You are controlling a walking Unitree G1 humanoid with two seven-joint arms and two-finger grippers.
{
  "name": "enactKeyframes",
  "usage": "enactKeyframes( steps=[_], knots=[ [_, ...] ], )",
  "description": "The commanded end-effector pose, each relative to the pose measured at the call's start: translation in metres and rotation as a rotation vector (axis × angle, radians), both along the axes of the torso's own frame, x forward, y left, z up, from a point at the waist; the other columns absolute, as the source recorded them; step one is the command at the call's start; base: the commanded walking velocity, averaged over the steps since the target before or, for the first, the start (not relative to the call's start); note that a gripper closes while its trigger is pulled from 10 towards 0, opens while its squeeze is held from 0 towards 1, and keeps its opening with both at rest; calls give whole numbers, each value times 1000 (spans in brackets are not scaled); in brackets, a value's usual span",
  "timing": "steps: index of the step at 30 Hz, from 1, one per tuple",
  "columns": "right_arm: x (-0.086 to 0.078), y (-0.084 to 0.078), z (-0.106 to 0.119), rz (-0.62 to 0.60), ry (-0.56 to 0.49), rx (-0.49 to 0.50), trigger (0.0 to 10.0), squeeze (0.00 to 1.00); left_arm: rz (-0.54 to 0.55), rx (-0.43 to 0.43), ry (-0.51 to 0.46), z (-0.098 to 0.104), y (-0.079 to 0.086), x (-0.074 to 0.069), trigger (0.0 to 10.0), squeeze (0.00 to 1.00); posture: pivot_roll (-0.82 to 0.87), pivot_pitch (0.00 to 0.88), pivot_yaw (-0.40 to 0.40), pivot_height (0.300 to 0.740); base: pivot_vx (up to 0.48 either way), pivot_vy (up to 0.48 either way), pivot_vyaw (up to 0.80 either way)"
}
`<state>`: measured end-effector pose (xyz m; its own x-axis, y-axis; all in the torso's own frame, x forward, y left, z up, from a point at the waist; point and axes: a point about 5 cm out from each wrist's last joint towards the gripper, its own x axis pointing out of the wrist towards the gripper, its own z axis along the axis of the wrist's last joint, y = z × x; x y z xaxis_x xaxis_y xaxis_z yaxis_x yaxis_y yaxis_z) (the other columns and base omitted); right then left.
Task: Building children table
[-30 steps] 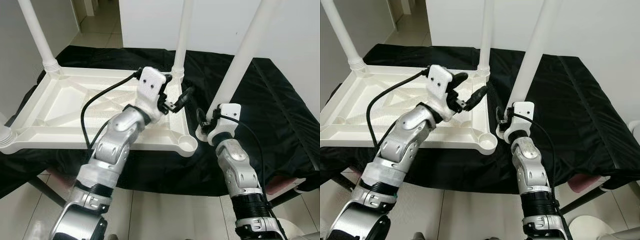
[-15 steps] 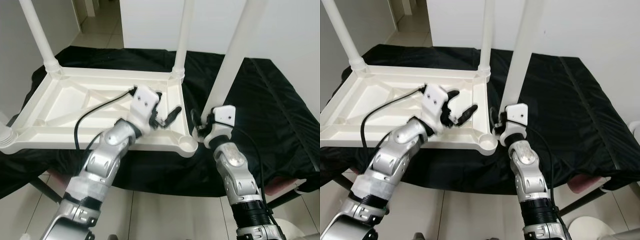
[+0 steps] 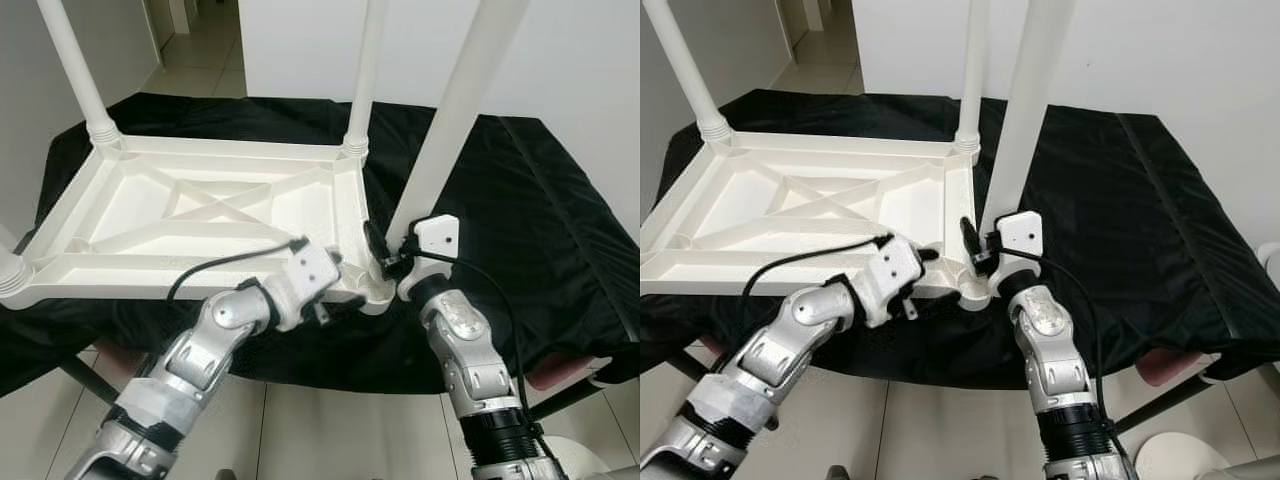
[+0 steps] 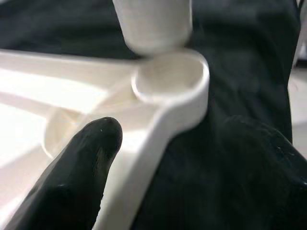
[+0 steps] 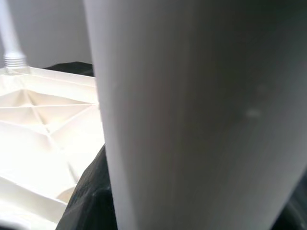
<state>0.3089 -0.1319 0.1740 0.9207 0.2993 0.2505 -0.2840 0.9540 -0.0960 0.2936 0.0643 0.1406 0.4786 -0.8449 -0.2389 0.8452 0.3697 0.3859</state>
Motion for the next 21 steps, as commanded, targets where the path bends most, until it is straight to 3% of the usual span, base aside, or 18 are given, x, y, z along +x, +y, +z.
enactKeyframes(
  steps=[1, 6, 11, 21],
  knots=[
    [0, -1, 5, -7, -27, 9, 10000, 0, -18, 45, 11, -6, -1, -2, 10000, 0, -4, 48, 1, 740, 0, 0, 0],
    [-1, -3, 6, -19, -33, 11, 10000, 0, 70, 132, 35, -16, 11, 11, 10000, 0, -15, 60, 12, 740, 0, 0, 0],
    [-1, -3, 7, -28, -34, 16, 10000, 0, 131, 141, 57, -16, 13, 22, 10000, 0, -23, 68, 15, 740, 0, 0, 0],
    [0, -3, 8, -45, -41, 7, 10000, 0, 59, 96, 53, -11, -20, 23, 10000, 0, -37, 74, 25, 740, 0, 0, 0]
  ],
)
